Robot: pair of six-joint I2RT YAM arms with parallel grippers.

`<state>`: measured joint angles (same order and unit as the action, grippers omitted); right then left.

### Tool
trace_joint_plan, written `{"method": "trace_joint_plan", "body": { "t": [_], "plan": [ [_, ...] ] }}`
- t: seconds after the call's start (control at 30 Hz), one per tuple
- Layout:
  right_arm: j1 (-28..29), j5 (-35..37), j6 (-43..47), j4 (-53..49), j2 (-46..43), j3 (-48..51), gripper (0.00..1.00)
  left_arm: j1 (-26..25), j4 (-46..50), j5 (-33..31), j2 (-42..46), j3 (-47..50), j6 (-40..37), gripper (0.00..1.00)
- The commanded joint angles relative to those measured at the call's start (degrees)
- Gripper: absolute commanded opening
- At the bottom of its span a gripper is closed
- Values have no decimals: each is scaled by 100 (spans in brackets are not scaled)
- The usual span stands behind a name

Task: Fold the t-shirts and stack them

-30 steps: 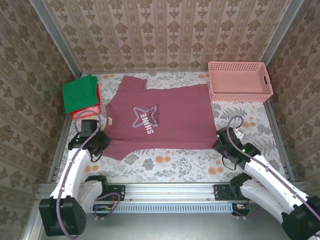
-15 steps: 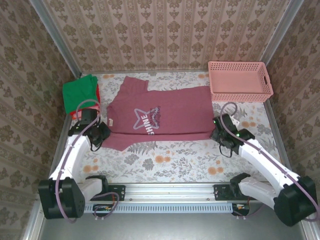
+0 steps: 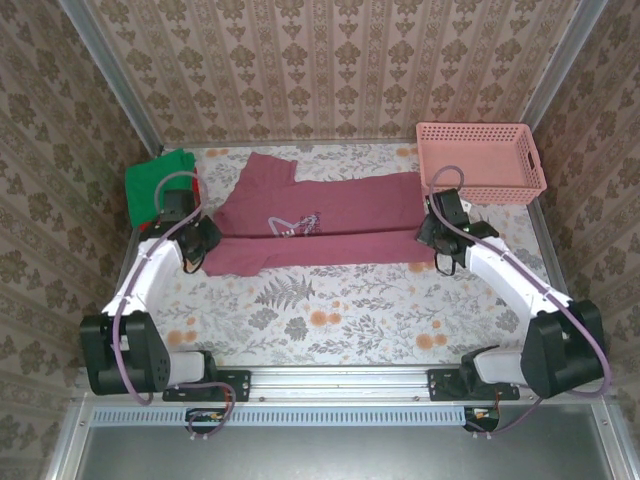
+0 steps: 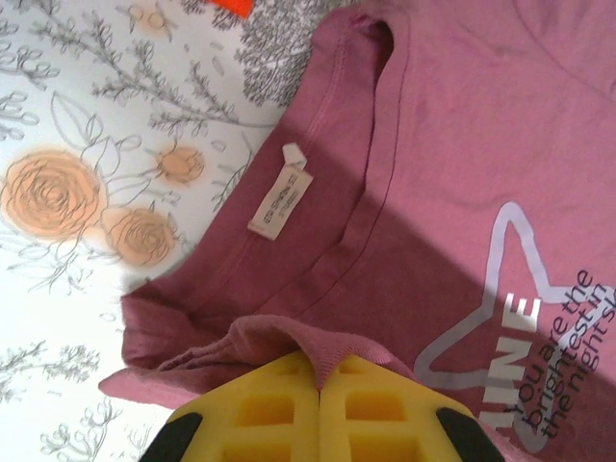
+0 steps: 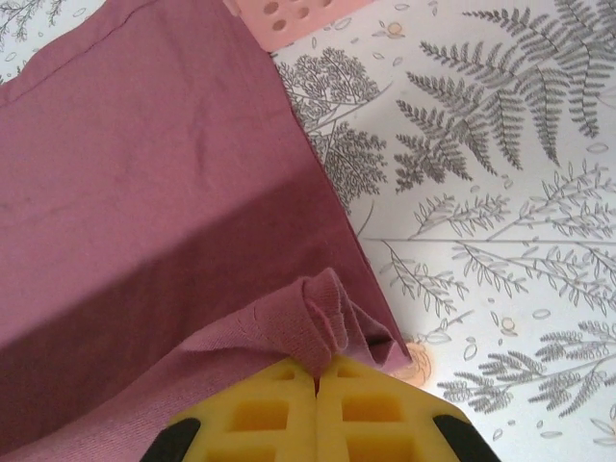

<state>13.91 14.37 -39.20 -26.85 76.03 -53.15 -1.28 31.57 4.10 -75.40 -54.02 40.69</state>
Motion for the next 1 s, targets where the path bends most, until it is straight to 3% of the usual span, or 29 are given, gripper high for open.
{"method": "trace_joint_plan", "body": {
  "t": [0.0,0.97],
  "plan": [
    [-91,-13,268,91,246,-289,0,67,-275,-131,-235,-247,-138,0],
    [-297,127,140,624,2099,-1037,0,-146,-1091,-226,-2221,-1259,-387,1]
  ]
}}
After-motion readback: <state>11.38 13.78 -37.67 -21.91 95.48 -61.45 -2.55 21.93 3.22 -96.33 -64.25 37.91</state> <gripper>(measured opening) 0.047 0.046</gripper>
